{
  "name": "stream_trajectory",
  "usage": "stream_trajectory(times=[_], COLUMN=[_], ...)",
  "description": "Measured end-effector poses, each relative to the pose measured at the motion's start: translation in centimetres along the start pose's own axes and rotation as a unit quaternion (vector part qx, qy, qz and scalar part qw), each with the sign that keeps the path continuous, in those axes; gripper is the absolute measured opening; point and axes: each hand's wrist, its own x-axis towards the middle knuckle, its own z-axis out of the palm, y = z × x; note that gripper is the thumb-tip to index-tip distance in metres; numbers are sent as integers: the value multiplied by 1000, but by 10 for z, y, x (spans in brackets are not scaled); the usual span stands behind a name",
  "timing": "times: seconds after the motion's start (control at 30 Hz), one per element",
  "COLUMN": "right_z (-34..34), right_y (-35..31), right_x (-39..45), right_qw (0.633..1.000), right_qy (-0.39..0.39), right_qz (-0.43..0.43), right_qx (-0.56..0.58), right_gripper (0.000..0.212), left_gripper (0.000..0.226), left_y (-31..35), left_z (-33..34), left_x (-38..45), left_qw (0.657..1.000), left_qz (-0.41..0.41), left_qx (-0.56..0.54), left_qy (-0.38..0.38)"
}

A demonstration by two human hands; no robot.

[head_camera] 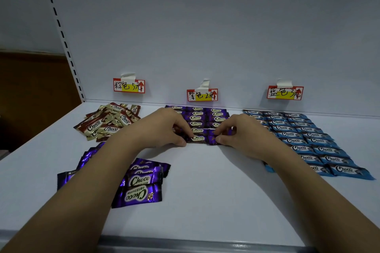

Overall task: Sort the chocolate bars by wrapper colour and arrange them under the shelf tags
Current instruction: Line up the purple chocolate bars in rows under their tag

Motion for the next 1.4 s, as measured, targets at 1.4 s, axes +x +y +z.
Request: stream_trajectory(times=[1.4], right_z=[38], right_y=[-147], right_x=[-65], right_qw=[972], right_qy=[-128], right_qz=[-195], right_qx=[-3], right_gripper=[26], left_gripper=[35], left_y=[6], left_z=[-22], left_x=[-202], left_qw=[983], left_qz=[-133], left_qx=[87], left_qy=[95])
